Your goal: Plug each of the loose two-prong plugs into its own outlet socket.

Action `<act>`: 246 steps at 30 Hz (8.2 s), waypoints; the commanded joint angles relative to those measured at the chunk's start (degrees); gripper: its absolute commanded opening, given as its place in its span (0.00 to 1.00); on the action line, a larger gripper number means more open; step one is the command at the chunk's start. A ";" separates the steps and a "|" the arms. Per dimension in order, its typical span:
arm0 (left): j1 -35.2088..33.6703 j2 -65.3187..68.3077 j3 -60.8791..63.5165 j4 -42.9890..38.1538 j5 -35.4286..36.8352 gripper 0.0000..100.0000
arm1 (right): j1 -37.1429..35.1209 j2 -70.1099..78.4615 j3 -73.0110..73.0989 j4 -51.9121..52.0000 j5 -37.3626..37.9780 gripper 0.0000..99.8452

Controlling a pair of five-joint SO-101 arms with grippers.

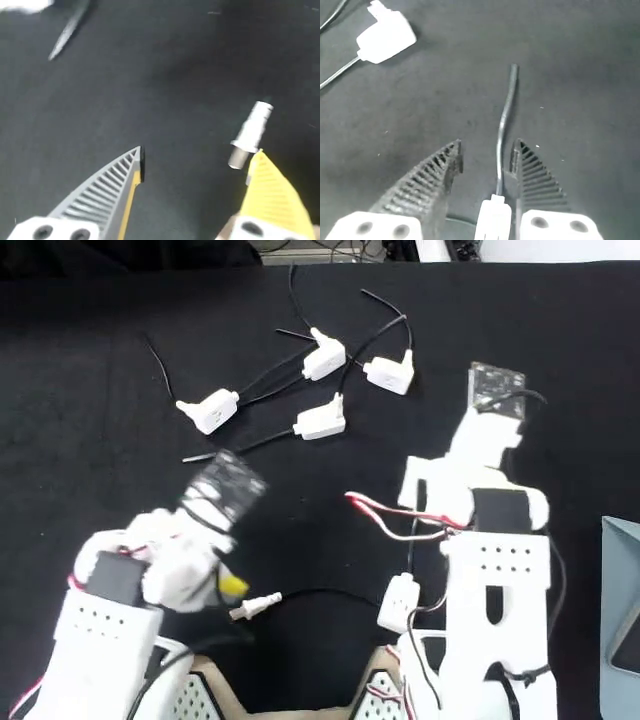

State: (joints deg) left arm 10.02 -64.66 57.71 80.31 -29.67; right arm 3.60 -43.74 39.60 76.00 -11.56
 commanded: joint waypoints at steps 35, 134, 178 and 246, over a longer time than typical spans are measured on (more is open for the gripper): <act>20.79 -0.70 20.26 -16.70 8.18 0.03 | 2.11 -0.48 3.82 -0.88 0.00 0.16; -53.58 -0.79 16.75 -28.04 36.04 0.35 | -53.19 59.56 -28.79 -24.00 -46.15 0.17; -53.58 -0.79 16.75 -28.13 36.04 0.35 | -54.15 67.74 -40.57 -0.44 -39.91 0.03; 41.45 35.16 -1.80 -49.05 42.29 0.32 | -6.59 -11.91 -37.67 19.16 -3.78 0.01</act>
State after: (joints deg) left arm 48.18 -41.45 64.84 33.01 11.74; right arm -3.16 -55.96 1.80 95.08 -15.34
